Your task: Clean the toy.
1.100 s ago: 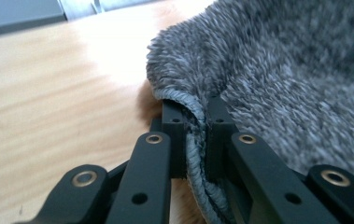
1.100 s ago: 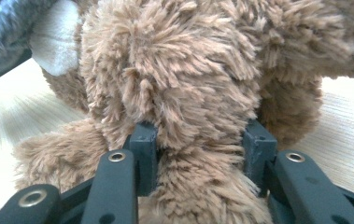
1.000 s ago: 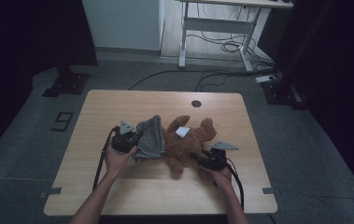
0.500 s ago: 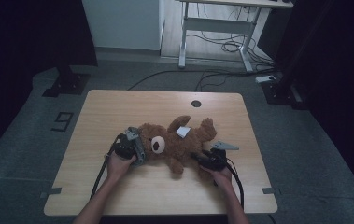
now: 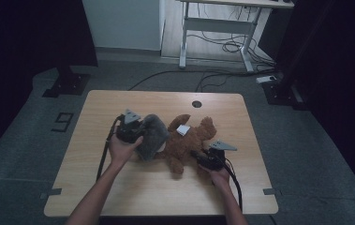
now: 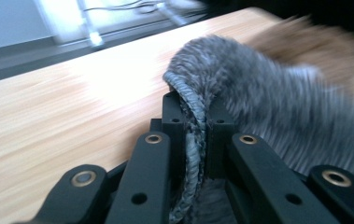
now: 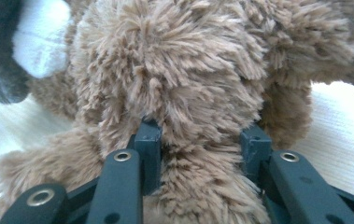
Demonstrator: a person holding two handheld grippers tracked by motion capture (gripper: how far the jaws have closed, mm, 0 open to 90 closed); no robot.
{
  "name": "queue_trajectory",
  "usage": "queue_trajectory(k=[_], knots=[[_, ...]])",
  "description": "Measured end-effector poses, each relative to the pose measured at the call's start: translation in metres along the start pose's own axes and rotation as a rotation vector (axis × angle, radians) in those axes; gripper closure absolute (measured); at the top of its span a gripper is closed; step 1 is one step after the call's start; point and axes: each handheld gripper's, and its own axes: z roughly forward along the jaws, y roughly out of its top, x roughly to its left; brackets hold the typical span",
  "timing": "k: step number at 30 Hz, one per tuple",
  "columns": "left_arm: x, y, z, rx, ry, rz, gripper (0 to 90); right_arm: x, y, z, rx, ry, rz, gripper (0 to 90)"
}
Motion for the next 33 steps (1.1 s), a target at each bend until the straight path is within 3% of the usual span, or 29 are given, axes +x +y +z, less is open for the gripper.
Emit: queue_trajectory(k=[1, 2, 3, 4, 5, 6, 7, 11, 12, 15, 16, 17, 19, 20, 21, 25, 33], knots=[[0.0, 0.0, 0.0, 0.0, 0.0, 0.0, 81.4, 0.001, 0.001, 0.001, -0.006, -0.01, 0.001, 61.5], [-0.025, 0.01, 0.01, -0.006, -0.031, 0.051, 81.4, 0.001, 0.001, 0.003, -0.007, -0.015, 0.003, 61.6], [-0.038, 0.014, 0.016, -0.003, -0.052, 0.069, 81.4, 0.001, 0.001, 0.004, -0.012, -0.02, 0.003, 61.6], [-0.038, 0.014, 0.016, -0.003, -0.052, 0.069, 81.4, 0.001, 0.001, 0.004, -0.013, -0.022, 0.004, 61.7], [-0.06, 0.021, 0.03, 0.004, -0.082, 0.103, 81.4, 0.002, 0.002, 0.005, -0.014, -0.024, 0.002, 61.7], [-0.06, 0.021, 0.03, 0.004, -0.082, 0.103, 81.3, 0.002, 0.002, 0.005, -0.014, -0.024, 0.002, 61.7], [-0.078, 0.026, 0.045, 0.017, -0.102, 0.13, 81.3, 0.002, 0.002, 0.004, -0.013, -0.024, -0.002, 61.6], [-0.098, 0.029, 0.07, 0.056, -0.095, 0.157, 81.1, 0.004, 0.0, 0.003, -0.013, -0.03, -0.001, 61.6], [-0.104, 0.025, 0.083, 0.089, -0.066, 0.182, 81.0, 0.004, -0.001, 0.002, -0.013, -0.031, 0.0, 61.6], [-0.101, 0.02, 0.088, 0.095, -0.05, 0.181, 80.9, 0.005, -0.002, 0.001, -0.015, -0.04, -0.001, 61.6], [-0.092, 0.018, 0.086, 0.09, -0.041, 0.152, 80.9, 0.006, -0.002, 0.001, -0.014, -0.042, -0.001, 61.7], [-0.092, 0.018, 0.086, 0.09, -0.041, 0.152, 80.9, 0.006, -0.002, 0.001, -0.014, -0.042, -0.001, 61.7], [-0.081, 0.017, 0.079, 0.104, -0.018, 0.139, 81.0, 0.006, -0.002, 0.001, -0.011, -0.046, 0.0, 61.8], [-0.067, 0.014, 0.072, 0.121, 0.006, 0.121, 81.1, 0.006, -0.002, 0.001, -0.012, -0.046, 0.006, 61.9], [-0.067, 0.014, 0.072, 0.121, 0.006, 0.121, 81.1, 0.006, -0.002, 0.001, -0.012, -0.046, 0.006, 61.9], [-0.034, -0.001, 0.053, 0.121, 0.037, 0.075, 81.0, 0.005, -0.002, 0.001, -0.01, -0.041, 0.01, 61.9], [-0.005, -0.007, 0.031, 0.108, 0.083, 0.055, 81.1, 0.005, -0.002, 0.001, -0.014, -0.036, 0.014, 61.9]])
